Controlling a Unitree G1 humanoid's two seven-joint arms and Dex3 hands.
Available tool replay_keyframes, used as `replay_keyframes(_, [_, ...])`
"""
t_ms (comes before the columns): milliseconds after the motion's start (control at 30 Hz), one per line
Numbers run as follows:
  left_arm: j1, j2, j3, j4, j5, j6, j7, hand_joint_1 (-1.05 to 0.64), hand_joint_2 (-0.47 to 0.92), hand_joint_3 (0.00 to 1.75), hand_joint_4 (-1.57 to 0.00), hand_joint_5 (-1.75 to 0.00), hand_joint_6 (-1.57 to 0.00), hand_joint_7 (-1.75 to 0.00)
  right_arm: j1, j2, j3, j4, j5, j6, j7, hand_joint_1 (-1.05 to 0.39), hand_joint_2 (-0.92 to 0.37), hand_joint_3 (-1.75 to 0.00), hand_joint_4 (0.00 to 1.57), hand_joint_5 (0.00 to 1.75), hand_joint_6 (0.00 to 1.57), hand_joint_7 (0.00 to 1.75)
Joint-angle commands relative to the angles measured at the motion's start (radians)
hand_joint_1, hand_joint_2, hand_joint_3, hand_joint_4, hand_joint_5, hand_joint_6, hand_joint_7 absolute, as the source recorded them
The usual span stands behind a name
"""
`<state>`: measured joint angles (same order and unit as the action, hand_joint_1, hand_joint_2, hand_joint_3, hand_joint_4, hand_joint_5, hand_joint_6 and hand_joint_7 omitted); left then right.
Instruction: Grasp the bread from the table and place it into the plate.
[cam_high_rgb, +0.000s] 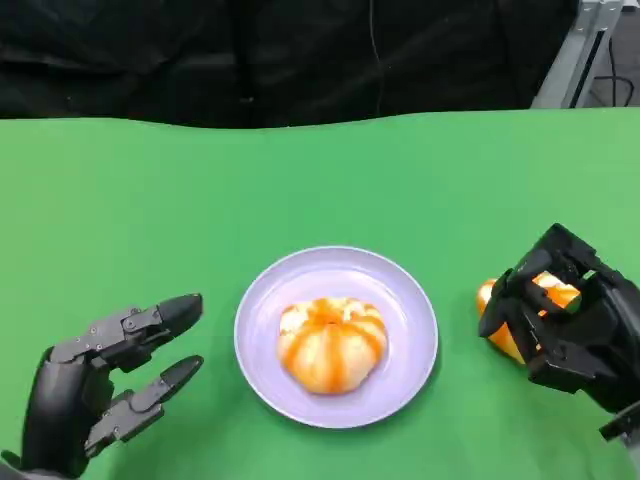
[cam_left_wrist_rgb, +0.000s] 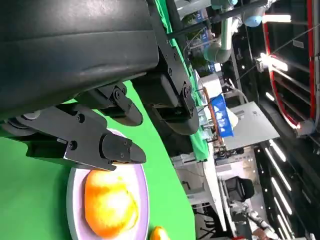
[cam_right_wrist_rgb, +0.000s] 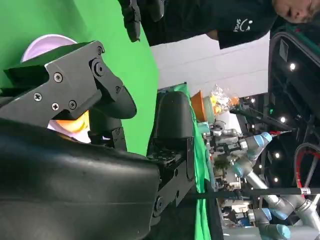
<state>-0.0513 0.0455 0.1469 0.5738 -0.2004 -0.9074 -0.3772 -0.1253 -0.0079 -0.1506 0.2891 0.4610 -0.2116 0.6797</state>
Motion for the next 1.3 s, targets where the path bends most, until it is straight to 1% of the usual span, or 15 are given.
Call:
replay_keyframes(33, [-0.006, 0.018, 0.008, 0.015, 0.005, -0.017, 0.012, 0.06, 0.92, 0.22, -0.79, -0.01, -0.94, -0.04, -0.009, -0.013, -0.012, -0.006, 0.011, -0.003, -0.003, 0.07, -0.61, -1.20, 0.48, 1.75, 0.34, 1.65])
replay_keyframes(300, [-0.010, 0.023, 0.011, 0.029, 0.033, -0.034, 0.036, 0.04, 0.92, 0.23, -0.79, -0.01, -0.95, -0.03, -0.009, -0.014, -0.011, -0.009, 0.009, -0.001, -0.005, 0.07, -0.61, -1.21, 0.49, 1.75, 0.34, 1.65])
replay_keyframes(433, [-0.017, 0.031, 0.019, 0.050, 0.082, -0.064, 0.076, 0.03, 0.92, 0.28, -0.85, -0.03, -0.99, -0.03, -0.008, -0.013, -0.011, -0.011, 0.012, 0.000, -0.004, 0.08, -0.61, -1.21, 0.48, 1.75, 0.34, 1.65])
replay_keyframes(467, [-0.019, 0.032, 0.020, 0.054, 0.089, -0.068, 0.084, 0.01, 0.92, 0.31, -0.90, -0.05, -1.02, -0.04, -0.008, -0.012, -0.011, -0.011, 0.012, 0.001, -0.004, 0.08, -0.61, -1.21, 0.48, 1.75, 0.34, 1.65])
replay_keyframes(533, [-0.020, 0.035, 0.017, 0.054, 0.095, -0.066, 0.095, 0.00, 0.92, 0.32, -0.93, -0.06, -1.04, -0.04, -0.007, -0.012, -0.010, -0.013, 0.010, 0.000, -0.006, 0.08, -0.61, -1.22, 0.48, 1.75, 0.34, 1.66])
replay_keyframes(567, [-0.020, 0.037, 0.015, 0.052, 0.095, -0.063, 0.098, -0.03, 0.92, 0.36, -1.02, -0.10, -1.12, -0.08, -0.007, -0.012, -0.009, -0.015, 0.009, -0.001, -0.007, 0.08, -0.61, -1.22, 0.48, 1.75, 0.34, 1.66])
replay_keyframes(633, [-0.020, 0.037, 0.009, 0.044, 0.077, -0.053, 0.090, -0.04, 0.92, 0.39, -1.07, -0.13, -1.17, -0.10, -0.007, -0.012, -0.010, -0.012, 0.008, -0.004, -0.005, 0.08, -0.61, -1.22, 0.49, 1.75, 0.34, 1.66])
replay_keyframes(667, [-0.019, 0.035, 0.006, 0.041, 0.063, -0.048, 0.082, -0.05, 0.92, 0.42, -1.09, -0.30, -1.20, -0.19, -0.008, -0.013, -0.010, -0.009, 0.008, -0.005, -0.003, 0.07, -0.61, -1.21, 0.48, 1.75, 0.34, 1.66])
replay_keyframes(733, [-0.019, 0.035, 0.001, 0.038, 0.047, -0.043, 0.073, -0.05, 0.92, 0.45, -0.94, -0.71, -1.12, -0.45, -0.009, -0.013, -0.011, -0.006, 0.009, -0.007, -0.001, 0.07, -0.61, -1.21, 0.48, 1.75, 0.34, 1.66])
replay_keyframes(800, [-0.021, 0.036, -0.004, 0.037, 0.033, -0.039, 0.063, -0.04, 0.92, 0.44, -0.88, -0.95, -1.07, -0.62, -0.012, -0.014, -0.011, -0.003, 0.007, -0.007, -0.002, 0.07, -0.61, -1.21, 0.48, 1.75, 0.34, 1.66])
replay_keyframes(833, [-0.021, 0.036, -0.006, 0.037, 0.028, -0.039, 0.058, -0.03, 0.92, 0.44, -0.86, -1.02, -1.06, -0.67, -0.013, -0.014, -0.011, -0.002, 0.006, -0.007, -0.003, 0.07, -0.61, -1.21, 0.49, 1.75, 0.34, 1.66])
replay_keyframes(1000, [-0.017, 0.034, -0.014, 0.020, -0.008, -0.014, 0.032, -0.04, 0.92, 0.41, -0.84, -1.16, -1.04, -0.78, -0.015, -0.012, -0.011, 0.000, 0.011, 0.001, -0.005, 0.08, -0.61, -1.22, 0.49, 1.75, 0.34, 1.66])
replay_keyframes(1133, [-0.010, 0.034, -0.019, 0.000, -0.033, 0.008, 0.012, -0.05, 0.92, 0.41, -0.83, -1.19, -1.03, -0.80, -0.015, -0.012, -0.011, -0.001, 0.010, 0.000, -0.005, 0.08, -0.61, -1.22, 0.49, 1.75, 0.34, 1.66])
replay_keyframes(1233, [0.009, 0.035, -0.030, -0.052, -0.067, 0.051, -0.017, -0.07, 0.92, 0.43, -0.81, -1.33, -0.97, -0.95, -0.013, -0.011, -0.010, -0.006, 0.010, 0.003, -0.008, 0.10, -0.62, -1.23, 0.48, 1.75, 0.34, 1.67])
replay_keyframes(1300, [0.021, 0.038, -0.036, -0.083, -0.082, 0.071, -0.038, -0.09, 0.92, 0.45, -0.76, -1.45, -0.88, -1.13, -0.012, -0.010, -0.010, -0.007, 0.009, 0.002, -0.008, 0.10, -0.61, -1.24, 0.49, 1.75, 0.34, 1.67])
